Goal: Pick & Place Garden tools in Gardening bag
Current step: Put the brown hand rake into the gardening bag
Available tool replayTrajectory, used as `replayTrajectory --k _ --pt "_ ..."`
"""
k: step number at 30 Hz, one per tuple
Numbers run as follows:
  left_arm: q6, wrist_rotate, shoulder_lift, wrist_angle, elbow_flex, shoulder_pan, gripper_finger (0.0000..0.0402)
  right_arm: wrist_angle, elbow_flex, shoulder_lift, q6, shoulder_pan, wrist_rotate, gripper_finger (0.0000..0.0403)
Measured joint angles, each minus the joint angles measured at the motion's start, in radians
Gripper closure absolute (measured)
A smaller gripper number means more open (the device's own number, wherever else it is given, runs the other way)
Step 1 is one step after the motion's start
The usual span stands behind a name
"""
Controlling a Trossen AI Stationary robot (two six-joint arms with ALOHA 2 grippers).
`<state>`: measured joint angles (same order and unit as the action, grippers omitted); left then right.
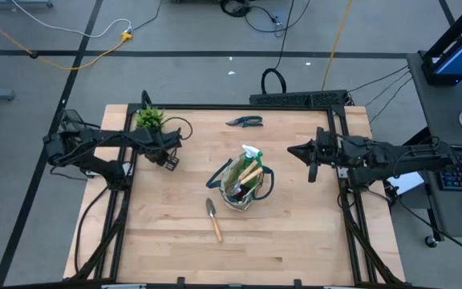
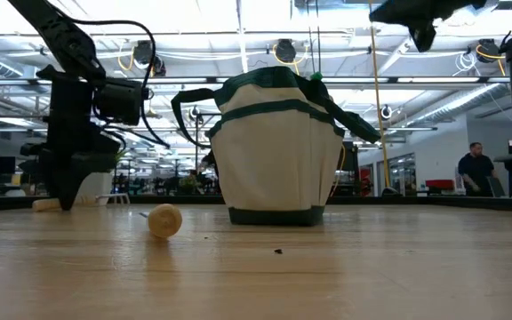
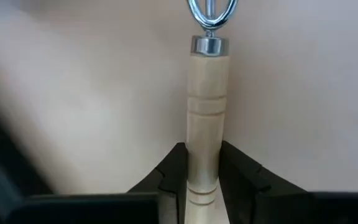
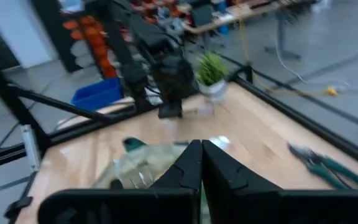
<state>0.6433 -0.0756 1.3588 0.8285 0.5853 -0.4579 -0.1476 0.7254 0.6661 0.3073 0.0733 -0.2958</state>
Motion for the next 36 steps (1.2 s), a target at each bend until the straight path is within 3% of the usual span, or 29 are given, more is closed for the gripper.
replayTrajectory --k 3,11,21,29,36 --pt "-0.044 0.116 -0.029 0.033 0.035 0.027 0.0333 0.072 0.000 0.025 -0.058 0.001 0.040 0.0403" --pt "-0.074 0.266 -0.186 0.093 0.180 0.075 0.0333 0.175 0.001 0.107 -0.180 0.001 0.063 0.0403" --pt "0.063 0.434 -0.307 0.069 0.376 0.121 0.0333 0.375 0.001 0.232 -0.360 0.001 0.063 0.0402" --pt "0.211 0.562 -0.298 -0.180 0.440 0.161 0.0333 0.507 0.001 0.324 -0.479 0.001 0.063 0.0369" --pt "0.358 0.570 -0.298 -0.396 0.440 0.183 0.0333 0.588 0.001 0.360 -0.521 0.001 0.063 0.0322"
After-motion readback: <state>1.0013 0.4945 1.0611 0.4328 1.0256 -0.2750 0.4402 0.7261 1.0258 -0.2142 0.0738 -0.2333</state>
